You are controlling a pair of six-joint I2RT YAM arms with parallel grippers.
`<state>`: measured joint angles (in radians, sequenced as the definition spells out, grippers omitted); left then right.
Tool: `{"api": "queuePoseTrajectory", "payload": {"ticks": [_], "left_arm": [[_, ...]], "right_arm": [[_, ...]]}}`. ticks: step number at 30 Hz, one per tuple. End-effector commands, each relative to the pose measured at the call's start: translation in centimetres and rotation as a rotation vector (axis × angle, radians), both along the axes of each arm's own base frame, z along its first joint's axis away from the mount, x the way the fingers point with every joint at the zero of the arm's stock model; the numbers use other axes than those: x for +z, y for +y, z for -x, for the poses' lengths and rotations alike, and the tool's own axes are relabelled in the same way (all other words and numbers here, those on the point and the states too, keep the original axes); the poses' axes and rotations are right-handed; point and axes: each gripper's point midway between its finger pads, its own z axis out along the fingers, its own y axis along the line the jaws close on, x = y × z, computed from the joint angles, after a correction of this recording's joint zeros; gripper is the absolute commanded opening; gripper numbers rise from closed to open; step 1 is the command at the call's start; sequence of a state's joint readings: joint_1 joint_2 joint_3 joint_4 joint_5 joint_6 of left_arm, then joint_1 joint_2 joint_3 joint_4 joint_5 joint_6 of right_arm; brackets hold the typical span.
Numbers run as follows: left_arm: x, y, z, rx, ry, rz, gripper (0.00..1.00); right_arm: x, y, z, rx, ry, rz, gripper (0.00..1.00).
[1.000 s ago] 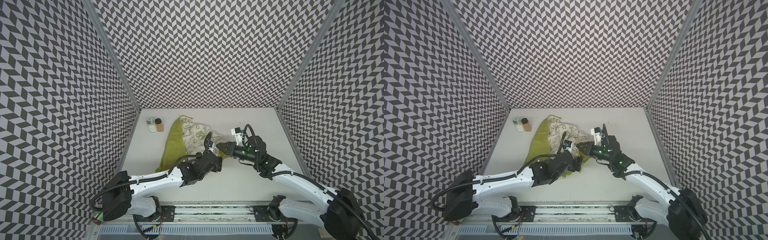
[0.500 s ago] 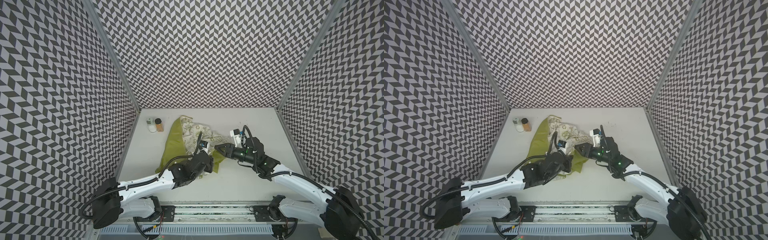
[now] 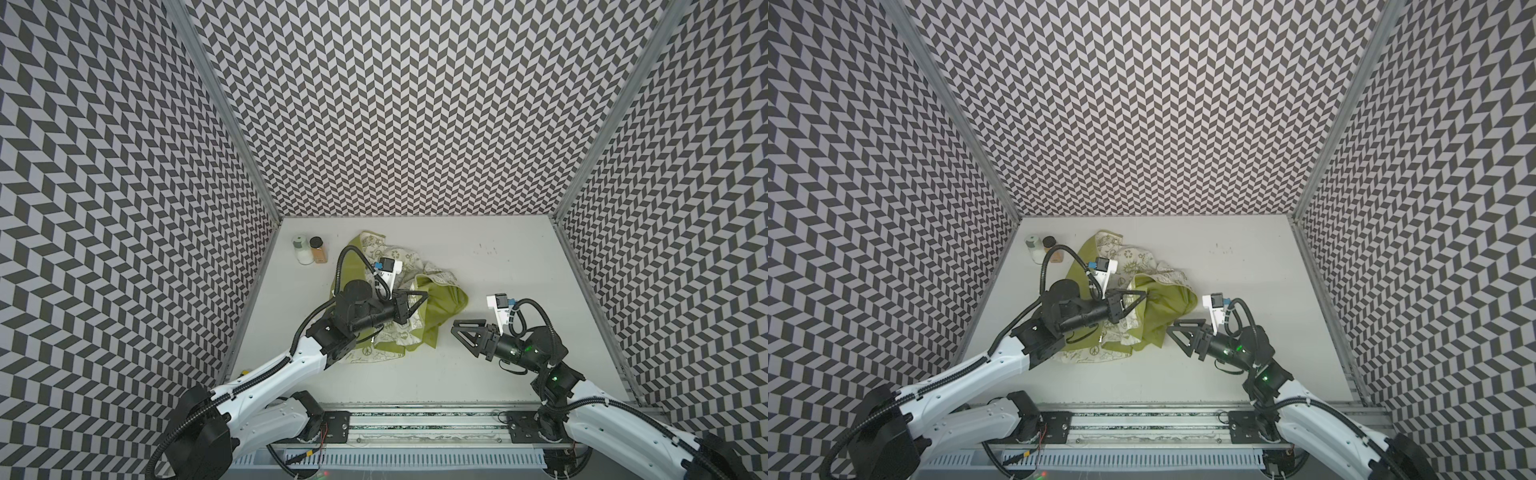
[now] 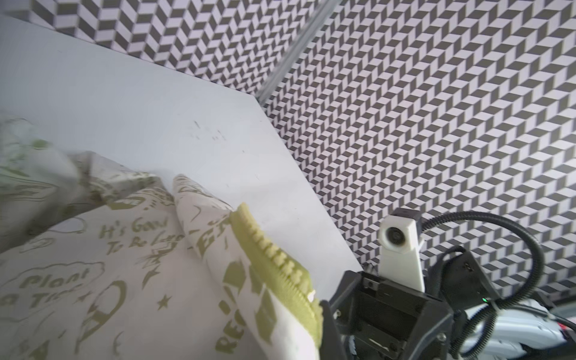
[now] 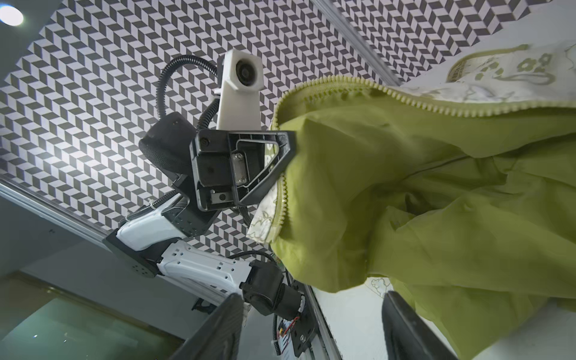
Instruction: Zip up the jacket
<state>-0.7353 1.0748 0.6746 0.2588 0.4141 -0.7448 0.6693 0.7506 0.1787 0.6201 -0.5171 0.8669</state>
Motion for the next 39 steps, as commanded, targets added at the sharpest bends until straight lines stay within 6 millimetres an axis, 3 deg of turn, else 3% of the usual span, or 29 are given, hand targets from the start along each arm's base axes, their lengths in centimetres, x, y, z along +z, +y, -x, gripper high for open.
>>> {"api": "queuePoseTrajectory", "payload": {"ticks": [1, 2, 3, 13, 15, 17, 20, 25, 28, 33, 39], "left_arm": [[3.0, -1.1, 1.9, -0.125, -0.018, 0.149, 0.0], [3.0, -1.2, 2.1, -0.133, -0.014, 0.159, 0.0], [3.0, -1.3, 2.1, -0.134, -0.01, 0.162, 0.0], [2.3, -1.8, 2.4, -0.147, 0.019, 0.213, 0.05], [1.9, -1.7, 1.9, -0.119, 0.034, 0.201, 0.19], [0.8, -1.4, 1.1, -0.07, 0.054, 0.151, 0.44], [-0.4, -0.4, 0.2, -0.013, 0.081, 0.12, 0.55], [-1.7, 1.2, -0.7, 0.05, 0.098, 0.07, 0.57], [-2.2, 2.2, -0.9, 0.075, 0.095, 0.038, 0.54], [-2.9, 3.6, -0.8, 0.106, 0.064, -0.066, 0.57], [-5.9, 4.8, 1.4, 0.064, 0.057, -0.204, 0.58]], "right_arm": [[3.3, 1.1, 0.7, 0.074, -0.118, -0.074, 0.71], [4.8, 1.5, 0.6, 0.091, -0.149, -0.101, 0.71], [4.9, 1.9, 0.6, 0.108, -0.157, -0.105, 0.71], [4.1, 5.7, 0.3, 0.2, -0.13, -0.097, 0.66], [4.1, 5.5, 0.6, 0.206, -0.123, -0.128, 0.57], [4.0, 5.3, 0.7, 0.202, -0.116, -0.144, 0.43], [3.6, 5.1, 0.7, 0.189, -0.109, -0.146, 0.31], [3.2, 5.0, 0.6, 0.184, -0.096, -0.142, 0.12], [2.9, 5.4, 0.2, 0.178, -0.086, -0.125, 0.04], [1.9, 6.1, -1.0, 0.159, -0.056, -0.063, 0.0], [-3.3, 6.4, -3.8, 0.081, 0.035, 0.173, 0.0]]}}
